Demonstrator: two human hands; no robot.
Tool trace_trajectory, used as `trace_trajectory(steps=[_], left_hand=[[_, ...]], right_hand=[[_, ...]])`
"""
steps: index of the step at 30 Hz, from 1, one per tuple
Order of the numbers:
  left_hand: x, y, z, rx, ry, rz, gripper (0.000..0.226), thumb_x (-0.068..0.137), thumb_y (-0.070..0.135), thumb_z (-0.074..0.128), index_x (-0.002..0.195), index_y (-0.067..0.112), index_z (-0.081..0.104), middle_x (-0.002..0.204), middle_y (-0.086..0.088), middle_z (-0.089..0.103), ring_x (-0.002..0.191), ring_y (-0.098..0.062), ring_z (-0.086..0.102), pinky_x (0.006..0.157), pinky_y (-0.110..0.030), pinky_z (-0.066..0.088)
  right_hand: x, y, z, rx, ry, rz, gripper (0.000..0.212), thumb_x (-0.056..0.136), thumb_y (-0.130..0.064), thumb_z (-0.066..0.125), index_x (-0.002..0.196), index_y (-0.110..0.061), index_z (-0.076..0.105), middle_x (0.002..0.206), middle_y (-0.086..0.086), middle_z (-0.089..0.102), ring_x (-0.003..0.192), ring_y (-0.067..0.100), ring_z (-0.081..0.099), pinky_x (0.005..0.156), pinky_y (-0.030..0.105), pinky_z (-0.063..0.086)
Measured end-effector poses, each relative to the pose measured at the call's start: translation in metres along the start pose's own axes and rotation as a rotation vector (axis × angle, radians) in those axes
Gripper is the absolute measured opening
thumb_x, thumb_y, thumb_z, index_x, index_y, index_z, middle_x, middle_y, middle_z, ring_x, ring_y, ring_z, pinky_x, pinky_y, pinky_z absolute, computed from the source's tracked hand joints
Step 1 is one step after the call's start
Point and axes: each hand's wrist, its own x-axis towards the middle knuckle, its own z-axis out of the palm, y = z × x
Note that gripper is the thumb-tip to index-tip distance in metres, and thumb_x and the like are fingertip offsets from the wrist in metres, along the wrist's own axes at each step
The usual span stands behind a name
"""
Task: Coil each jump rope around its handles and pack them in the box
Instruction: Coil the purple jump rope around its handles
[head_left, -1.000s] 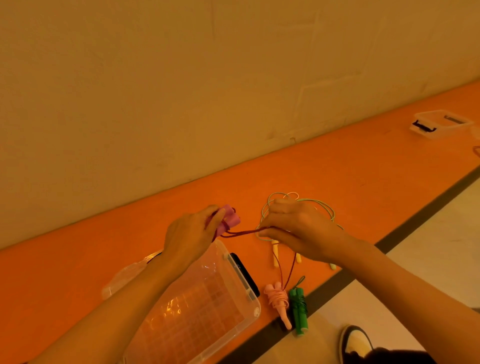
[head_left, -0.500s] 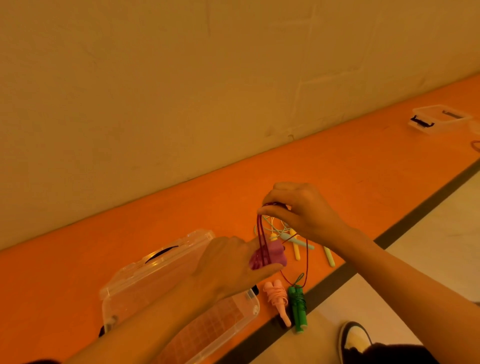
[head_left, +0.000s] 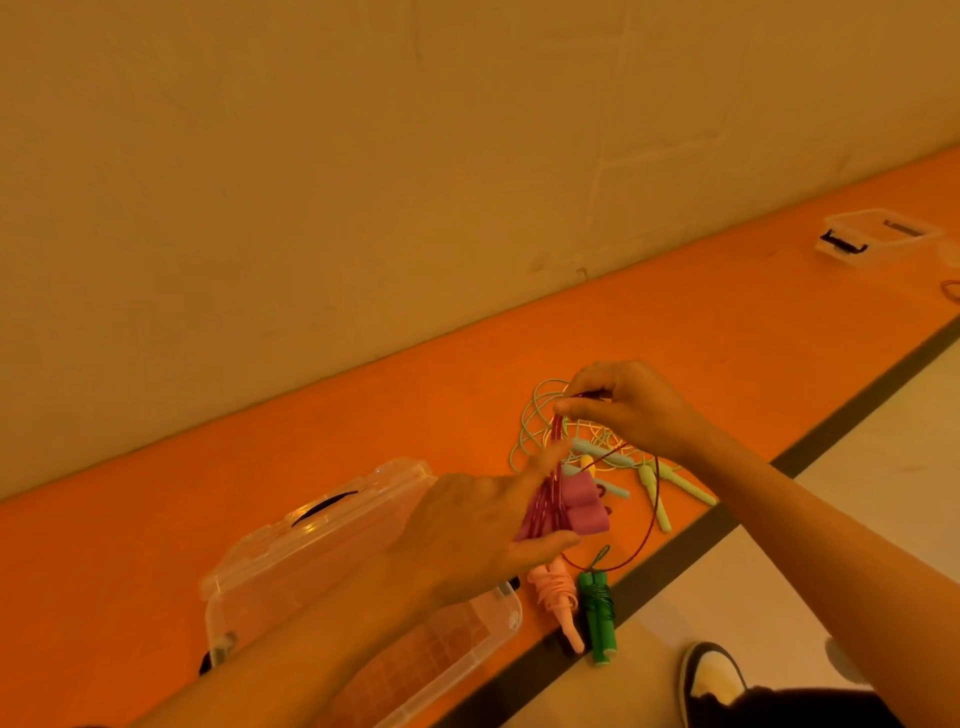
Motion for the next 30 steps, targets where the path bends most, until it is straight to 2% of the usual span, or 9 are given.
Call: trace_trajectory(steps=[3, 5, 10, 12, 14, 16, 19, 25, 30], left_hand=[[-0.001, 0.004, 0.005, 0.070, -0.040, 0.129, 0.075, 0.091, 0.077, 0.033, 0.154, 0.038, 0.016, 0.073, 0.012, 0.054, 0.057, -0.006, 0.041, 0.055, -0.030, 0.047], [-0.001, 0.005, 0.008, 0.091, -0.040, 0.173, 0.074, 0.091, 0.076, 0.035, 0.152, 0.034, 0.027, 0.068, 0.010, 0.050, 0.054, -0.006, 0.039, 0.051, -0.029, 0.044], [-0.003, -0.004, 0.007, 0.092, 0.011, 0.234, 0.069, 0.093, 0.075, 0.032, 0.148, 0.034, 0.032, 0.064, 0.008, 0.054, 0.049, -0.006, 0.043, 0.045, -0.031, 0.048], [-0.004, -0.009, 0.006, 0.040, 0.013, 0.245, 0.067, 0.093, 0.074, 0.033, 0.147, 0.034, 0.035, 0.068, 0.008, 0.059, 0.052, -0.006, 0.048, 0.049, -0.034, 0.049], [-0.002, -0.015, 0.001, -0.011, 0.056, 0.273, 0.065, 0.093, 0.072, 0.042, 0.146, 0.033, 0.042, 0.077, 0.010, 0.065, 0.055, -0.001, 0.047, 0.049, -0.028, 0.047], [-0.002, -0.023, -0.001, -0.025, 0.135, 0.300, 0.064, 0.091, 0.068, 0.053, 0.143, 0.031, 0.049, 0.081, 0.012, 0.068, 0.056, 0.003, 0.039, 0.047, -0.022, 0.043], [-0.003, -0.035, 0.000, -0.130, 0.136, 0.250, 0.064, 0.091, 0.070, 0.052, 0.146, 0.039, 0.042, 0.073, 0.012, 0.066, 0.054, -0.002, 0.048, 0.049, -0.027, 0.046], [-0.005, -0.054, -0.008, -0.198, 0.219, 0.159, 0.070, 0.088, 0.075, 0.047, 0.148, 0.044, 0.031, 0.085, 0.013, 0.072, 0.058, -0.003, 0.056, 0.052, -0.029, 0.052], [-0.006, -0.055, -0.007, -0.225, 0.213, 0.151, 0.064, 0.087, 0.076, 0.050, 0.141, 0.044, 0.041, 0.081, 0.012, 0.070, 0.058, -0.004, 0.057, 0.053, -0.029, 0.051]], right_hand=[[0.003, -0.006, 0.017, 0.030, -0.069, -0.021, 0.030, 0.083, -0.045, 0.066, 0.090, -0.019, 0.077, 0.082, -0.009, 0.070, 0.075, 0.003, 0.064, 0.064, 0.025, 0.051], [0.006, -0.009, 0.024, 0.030, -0.093, -0.047, 0.033, 0.082, -0.048, 0.064, 0.091, -0.019, 0.077, 0.085, -0.008, 0.071, 0.078, 0.006, 0.065, 0.066, 0.031, 0.053], [0.007, -0.001, 0.028, 0.039, -0.156, -0.014, 0.019, 0.084, -0.051, 0.063, 0.083, -0.034, 0.072, 0.080, -0.009, 0.070, 0.075, 0.009, 0.065, 0.067, 0.044, 0.054], [0.007, 0.002, 0.026, 0.066, -0.181, 0.006, 0.016, 0.085, -0.048, 0.064, 0.077, -0.036, 0.070, 0.075, -0.007, 0.067, 0.069, 0.012, 0.062, 0.064, 0.042, 0.049], [0.006, 0.009, 0.019, 0.108, -0.213, 0.052, 0.019, 0.088, -0.038, 0.065, 0.075, -0.024, 0.070, 0.074, 0.000, 0.064, 0.066, 0.017, 0.057, 0.060, 0.037, 0.044], [0.004, 0.016, 0.010, 0.145, -0.227, 0.095, 0.018, 0.091, -0.024, 0.066, 0.078, -0.013, 0.069, 0.073, -0.007, 0.063, 0.063, 0.004, 0.054, 0.057, 0.021, 0.040], [-0.003, 0.031, -0.004, 0.182, -0.175, 0.151, 0.026, 0.089, -0.029, 0.063, 0.091, -0.004, 0.068, 0.075, -0.003, 0.059, 0.062, -0.003, 0.051, 0.057, 0.015, 0.040], [-0.012, 0.053, -0.029, 0.130, -0.099, 0.244, 0.014, 0.098, -0.021, 0.056, 0.096, -0.020, 0.071, 0.084, -0.001, 0.064, 0.072, 0.001, 0.055, 0.063, 0.014, 0.044], [-0.019, 0.066, -0.042, 0.070, -0.054, 0.321, 0.024, 0.089, -0.040, 0.059, 0.090, -0.020, 0.072, 0.086, 0.008, 0.065, 0.081, 0.025, 0.057, 0.071, 0.032, 0.045]])
